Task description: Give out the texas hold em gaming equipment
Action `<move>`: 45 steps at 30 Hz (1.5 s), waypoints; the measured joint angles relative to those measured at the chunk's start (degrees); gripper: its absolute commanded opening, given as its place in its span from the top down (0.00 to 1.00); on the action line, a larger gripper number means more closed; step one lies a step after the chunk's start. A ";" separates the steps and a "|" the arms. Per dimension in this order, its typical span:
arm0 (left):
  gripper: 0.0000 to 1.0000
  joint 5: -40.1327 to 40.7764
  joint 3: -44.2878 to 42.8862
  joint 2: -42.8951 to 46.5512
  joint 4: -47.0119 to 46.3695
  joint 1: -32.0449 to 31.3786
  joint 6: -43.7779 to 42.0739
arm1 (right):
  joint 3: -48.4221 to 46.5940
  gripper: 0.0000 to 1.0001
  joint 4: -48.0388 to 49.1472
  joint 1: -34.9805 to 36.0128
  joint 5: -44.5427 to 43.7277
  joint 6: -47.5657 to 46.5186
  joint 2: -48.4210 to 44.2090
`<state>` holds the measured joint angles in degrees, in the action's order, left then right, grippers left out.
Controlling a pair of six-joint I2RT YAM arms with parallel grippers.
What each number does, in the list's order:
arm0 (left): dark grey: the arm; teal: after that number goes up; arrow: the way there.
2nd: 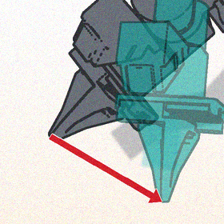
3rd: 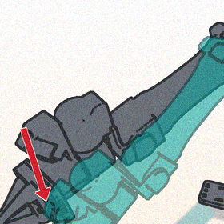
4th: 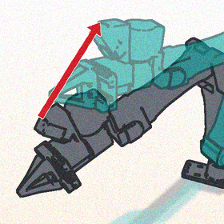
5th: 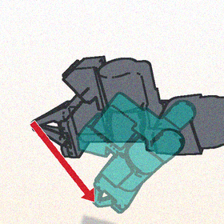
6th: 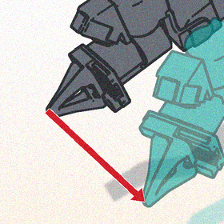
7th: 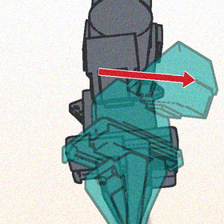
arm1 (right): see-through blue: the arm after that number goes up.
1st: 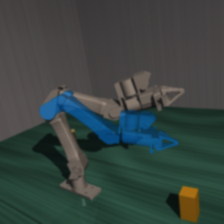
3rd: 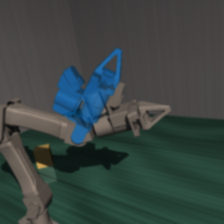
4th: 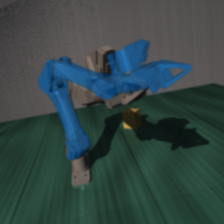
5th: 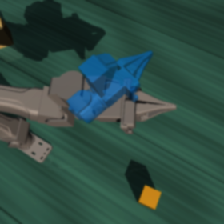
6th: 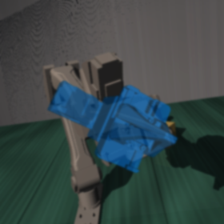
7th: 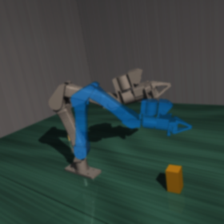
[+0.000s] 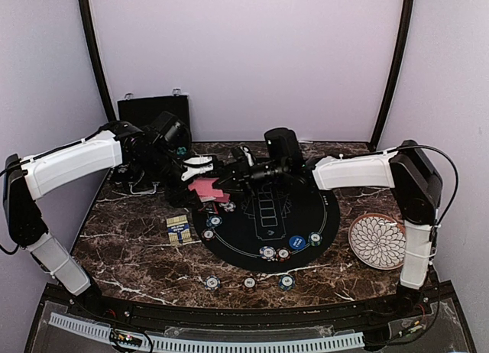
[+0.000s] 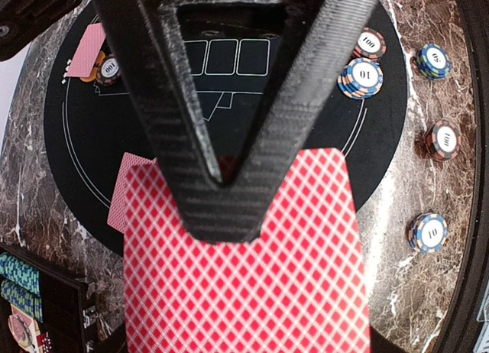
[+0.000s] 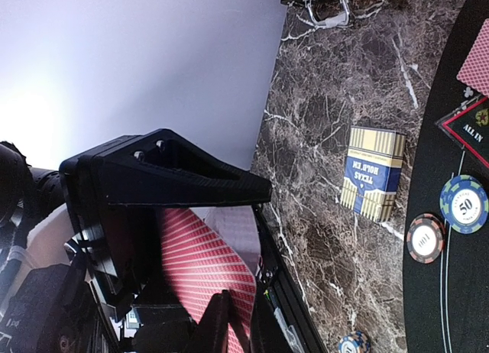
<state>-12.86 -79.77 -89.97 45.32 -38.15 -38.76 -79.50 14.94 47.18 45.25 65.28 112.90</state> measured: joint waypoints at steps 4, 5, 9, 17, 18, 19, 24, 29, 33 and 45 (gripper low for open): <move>1.00 0.07 0.00 0.00 0.09 0.07 0.02 | 0.39 0.98 0.24 -0.31 0.00 0.33 -0.22; 1.00 0.11 0.00 0.00 0.09 0.07 0.02 | 0.59 0.99 0.33 -0.37 0.00 0.44 -0.37; 1.00 0.15 0.04 0.00 0.20 0.07 0.02 | 1.20 0.99 0.74 -0.44 0.17 0.61 -1.64; 1.00 0.13 0.04 0.00 0.17 0.07 0.02 | 1.20 0.99 1.07 -0.46 0.35 -0.02 -3.21; 1.00 0.13 0.04 0.00 0.17 0.07 0.02 | 1.20 0.99 0.85 -0.50 0.35 -0.22 -3.32; 1.00 0.13 0.04 0.00 0.17 0.07 0.02 | 1.20 0.99 0.61 -0.61 0.33 -0.39 -3.45; 1.00 0.09 0.07 0.00 0.17 0.07 0.02 | 2.10 1.00 -1.27 -1.25 0.15 -1.64 -4.68; 1.00 0.13 0.13 0.00 0.20 0.07 0.00 | 4.92 1.00 -3.04 -3.26 0.13 -2.97 -7.41; 1.00 0.13 0.31 0.00 0.20 0.07 0.00 | 8.11 1.00 -4.59 -4.98 -0.11 -4.22 -10.32; 1.00 0.13 0.39 0.00 0.22 0.07 0.00 | 21.94 1.00 -11.74 -8.28 -1.53 -10.25 -16.59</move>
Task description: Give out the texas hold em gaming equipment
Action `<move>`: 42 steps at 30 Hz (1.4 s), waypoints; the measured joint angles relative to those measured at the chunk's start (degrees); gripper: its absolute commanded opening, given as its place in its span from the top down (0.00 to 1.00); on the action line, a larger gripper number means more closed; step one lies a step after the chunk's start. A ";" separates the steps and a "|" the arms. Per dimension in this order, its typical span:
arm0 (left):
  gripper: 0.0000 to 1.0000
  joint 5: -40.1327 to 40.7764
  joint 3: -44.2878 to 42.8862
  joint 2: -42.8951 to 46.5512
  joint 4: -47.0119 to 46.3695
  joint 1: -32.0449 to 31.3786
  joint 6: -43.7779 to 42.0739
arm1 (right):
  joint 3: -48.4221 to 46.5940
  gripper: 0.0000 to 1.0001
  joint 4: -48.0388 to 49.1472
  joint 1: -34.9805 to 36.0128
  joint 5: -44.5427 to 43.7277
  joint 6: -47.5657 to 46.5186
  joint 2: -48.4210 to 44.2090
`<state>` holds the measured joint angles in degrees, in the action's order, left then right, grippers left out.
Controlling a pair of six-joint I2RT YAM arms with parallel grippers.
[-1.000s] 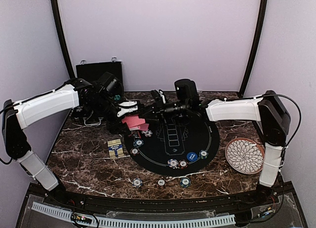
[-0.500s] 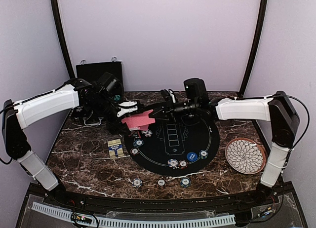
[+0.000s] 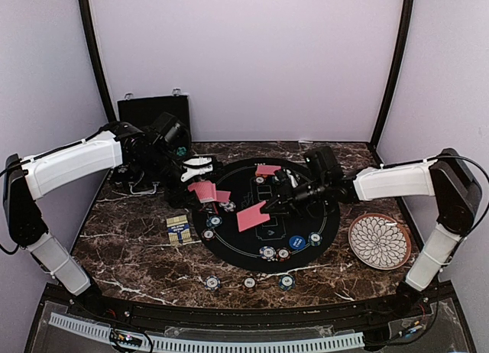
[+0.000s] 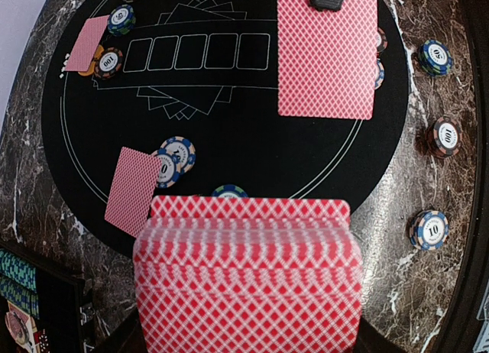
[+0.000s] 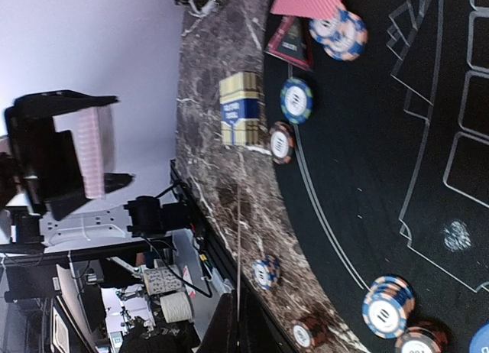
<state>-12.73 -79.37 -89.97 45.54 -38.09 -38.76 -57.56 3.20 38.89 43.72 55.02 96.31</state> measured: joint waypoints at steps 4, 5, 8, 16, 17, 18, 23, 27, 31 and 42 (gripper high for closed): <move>1.00 0.00 0.00 0.00 0.00 0.00 0.00 | 3.93 1.00 -3.93 -0.48 -1.70 -2.73 -0.24; 1.00 -0.02 0.00 0.00 0.00 0.00 0.00 | 4.70 1.00 -4.94 -0.76 -2.34 -3.56 -0.28; 1.00 -0.04 0.00 0.00 0.02 0.00 0.02 | 5.99 1.00 -6.97 -1.55 -4.44 -5.35 -0.35; 1.00 -0.13 0.00 0.00 0.02 0.00 0.02 | 7.87 1.00 -7.91 -4.17 -8.74 -7.43 -0.44; 1.00 -0.13 0.00 0.00 0.02 0.00 0.00 | 7.87 1.00 -7.98 -4.35 -9.07 -7.63 -0.44; 1.00 -0.13 0.00 0.00 0.02 0.00 0.00 | 7.87 1.00 -8.00 -4.55 -9.35 -7.80 -0.44; 1.00 -0.33 0.00 0.00 0.04 0.00 0.02 | 7.87 1.00 -8.11 -5.03 -10.64 -8.24 -0.44; 1.00 -0.44 0.00 0.00 0.24 0.00 0.02 | 7.89 0.95 -9.62 -5.11 -12.13 -9.20 -0.44; 1.00 -0.57 0.00 0.00 0.61 0.00 0.02 | 8.11 0.89 -11.58 -5.11 -13.94 -10.54 -0.44; 1.00 -1.11 0.00 0.00 0.94 0.00 0.02 | 7.69 0.57 -20.06 -5.16 -18.58 -14.62 -3.04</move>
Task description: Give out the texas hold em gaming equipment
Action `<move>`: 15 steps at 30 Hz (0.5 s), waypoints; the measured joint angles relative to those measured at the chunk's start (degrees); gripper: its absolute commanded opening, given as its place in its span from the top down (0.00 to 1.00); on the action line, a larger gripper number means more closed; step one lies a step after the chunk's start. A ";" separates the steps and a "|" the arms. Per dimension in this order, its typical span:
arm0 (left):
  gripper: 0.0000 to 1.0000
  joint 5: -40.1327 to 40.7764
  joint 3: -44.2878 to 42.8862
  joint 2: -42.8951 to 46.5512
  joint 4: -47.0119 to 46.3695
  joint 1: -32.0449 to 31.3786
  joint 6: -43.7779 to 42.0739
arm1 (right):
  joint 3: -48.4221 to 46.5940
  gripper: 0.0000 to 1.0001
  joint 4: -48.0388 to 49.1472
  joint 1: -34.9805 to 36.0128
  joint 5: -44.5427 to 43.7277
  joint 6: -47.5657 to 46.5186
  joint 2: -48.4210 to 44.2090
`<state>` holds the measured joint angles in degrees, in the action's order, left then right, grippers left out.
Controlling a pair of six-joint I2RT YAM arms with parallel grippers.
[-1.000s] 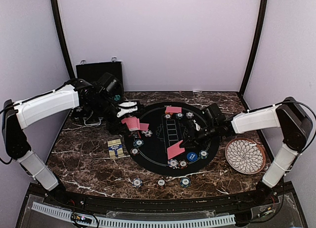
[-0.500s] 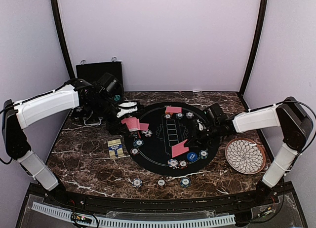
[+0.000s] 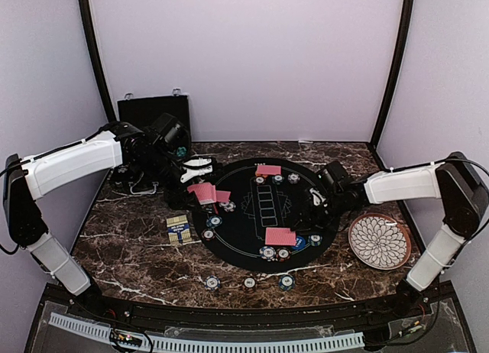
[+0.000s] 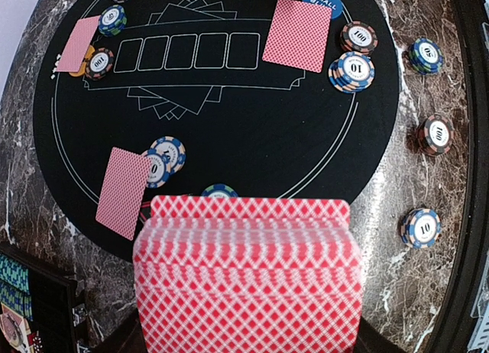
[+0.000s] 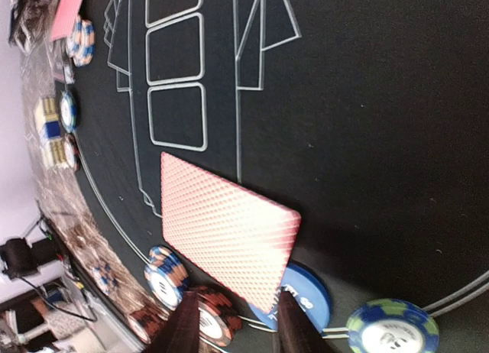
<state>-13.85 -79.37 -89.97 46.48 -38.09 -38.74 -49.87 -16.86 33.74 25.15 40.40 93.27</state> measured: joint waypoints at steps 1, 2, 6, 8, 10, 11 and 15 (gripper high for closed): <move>1.00 -0.04 0.00 0.00 0.02 0.00 0.00 | -0.42 0.52 -0.98 0.00 -0.59 -0.68 -0.20; 1.00 -0.07 0.00 0.00 0.02 0.00 0.00 | -0.92 0.47 -1.97 0.00 -1.03 -1.16 -0.33; 1.00 -0.13 0.00 0.00 0.09 0.00 0.00 | -3.93 0.32 -5.29 0.00 -2.60 -2.62 -1.53; 1.00 -0.20 0.00 0.00 0.09 0.00 0.02 | -6.08 0.26 -6.21 0.00 -2.95 -3.41 -2.29; 1.00 -0.24 0.00 0.00 0.09 0.00 0.02 | -7.76 0.18 -6.36 0.00 -3.02 -3.37 -2.91; 1.00 -0.24 0.00 0.00 0.09 0.00 0.02 | -8.63 0.13 -6.40 0.00 -2.95 -3.45 -3.10; 1.00 -0.24 0.00 0.00 0.09 0.00 0.02 | -11.37 0.02 -6.08 0.00 -2.51 -3.48 -3.17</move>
<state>-14.09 -79.37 -89.97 46.57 -38.09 -38.72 -61.23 -22.94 33.74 22.63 36.93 90.11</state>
